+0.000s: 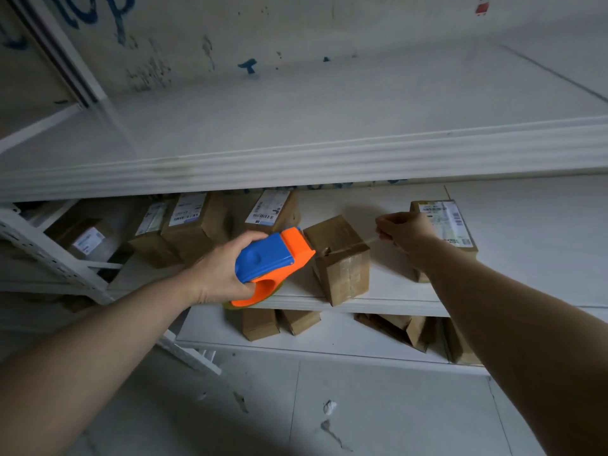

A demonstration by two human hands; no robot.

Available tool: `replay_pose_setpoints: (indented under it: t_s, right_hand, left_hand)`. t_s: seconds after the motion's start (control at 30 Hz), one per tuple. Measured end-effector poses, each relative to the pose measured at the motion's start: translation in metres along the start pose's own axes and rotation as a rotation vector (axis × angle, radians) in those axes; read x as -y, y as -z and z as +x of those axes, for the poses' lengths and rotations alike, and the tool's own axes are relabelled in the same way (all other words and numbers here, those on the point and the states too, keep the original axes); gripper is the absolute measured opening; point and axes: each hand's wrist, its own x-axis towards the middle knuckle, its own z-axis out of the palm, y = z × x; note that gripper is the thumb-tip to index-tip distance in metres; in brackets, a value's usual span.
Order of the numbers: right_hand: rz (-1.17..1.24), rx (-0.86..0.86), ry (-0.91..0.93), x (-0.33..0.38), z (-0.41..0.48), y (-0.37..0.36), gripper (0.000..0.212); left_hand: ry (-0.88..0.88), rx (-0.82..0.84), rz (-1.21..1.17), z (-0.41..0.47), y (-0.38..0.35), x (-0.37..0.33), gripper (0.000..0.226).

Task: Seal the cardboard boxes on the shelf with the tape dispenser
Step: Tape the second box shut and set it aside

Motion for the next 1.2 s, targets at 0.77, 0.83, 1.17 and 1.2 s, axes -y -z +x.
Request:
replay_pose_setpoints:
  t_s: [0.77, 0.83, 1.17, 1.2]
  right_hand:
    - [-0.029, 0.083, -0.020, -0.012, 0.029, -0.001, 0.016]
    - [-0.032, 0.080, -0.027, -0.013, 0.029, -0.001, 0.012]
    - [-0.083, 0.069, -0.058, -0.020, 0.032, -0.008, 0.014]
    - [-0.084, 0.070, -0.063, -0.022, 0.031, -0.010, 0.013]
  left_hand:
    - [0.060, 0.032, -0.020, 0.004, -0.012, -0.004, 0.079]
    - [0.062, 0.040, -0.014, 0.005, -0.012, -0.004, 0.079]
    - [0.086, 0.064, 0.026, 0.010, -0.019, 0.000, 0.081]
    - [0.086, 0.065, 0.026, 0.011, -0.020, 0.000, 0.082]
